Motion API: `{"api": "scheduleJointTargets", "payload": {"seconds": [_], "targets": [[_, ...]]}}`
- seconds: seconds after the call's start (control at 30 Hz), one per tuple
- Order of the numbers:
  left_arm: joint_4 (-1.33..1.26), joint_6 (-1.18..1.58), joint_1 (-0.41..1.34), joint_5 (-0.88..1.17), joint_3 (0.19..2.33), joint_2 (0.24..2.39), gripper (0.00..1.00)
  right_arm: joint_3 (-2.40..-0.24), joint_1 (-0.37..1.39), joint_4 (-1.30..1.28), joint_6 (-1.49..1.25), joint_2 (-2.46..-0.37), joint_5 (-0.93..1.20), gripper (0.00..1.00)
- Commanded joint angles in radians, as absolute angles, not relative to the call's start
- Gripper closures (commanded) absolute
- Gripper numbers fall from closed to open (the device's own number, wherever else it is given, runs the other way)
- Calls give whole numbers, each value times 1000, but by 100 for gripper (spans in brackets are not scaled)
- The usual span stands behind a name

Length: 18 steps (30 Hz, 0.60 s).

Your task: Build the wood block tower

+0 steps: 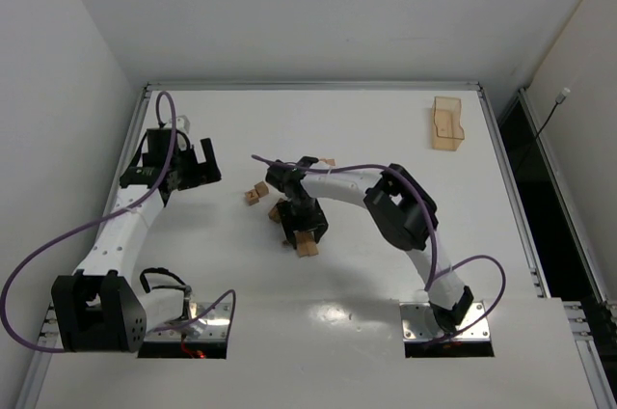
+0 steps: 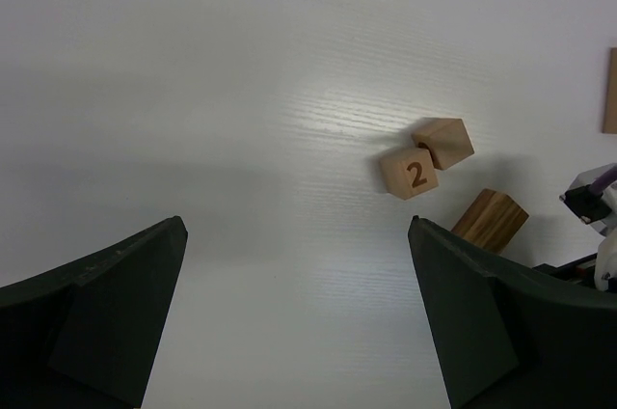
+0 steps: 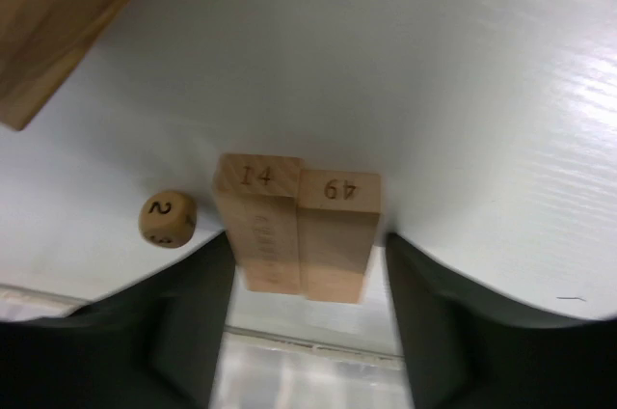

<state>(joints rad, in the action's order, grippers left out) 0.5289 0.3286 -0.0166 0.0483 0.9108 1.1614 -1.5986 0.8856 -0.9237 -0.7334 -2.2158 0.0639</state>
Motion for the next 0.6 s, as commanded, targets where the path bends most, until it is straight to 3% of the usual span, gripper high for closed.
{"api": "scheduleJointTargets", "payload": {"seconds": [0.0,0.03,0.2,0.27,0.57], "targets": [[500,347,-29,60,917,1158,0,-1620,877,-867,-721,-2275,9,48],[500,347,-29,60,917,1158,0,-1620,877,-867,-721,-2275,0,62],[500,347,-29,60,917,1158,0,-1620,877,-867,-721,-2275,0,81],[500,347,-29,60,917,1158,0,-1631,887,-867,-721,-2275,-9,100],[491,347,-29,81,907,1127,0,-1675,865,-844,-670,-2067,-152,100]]}}
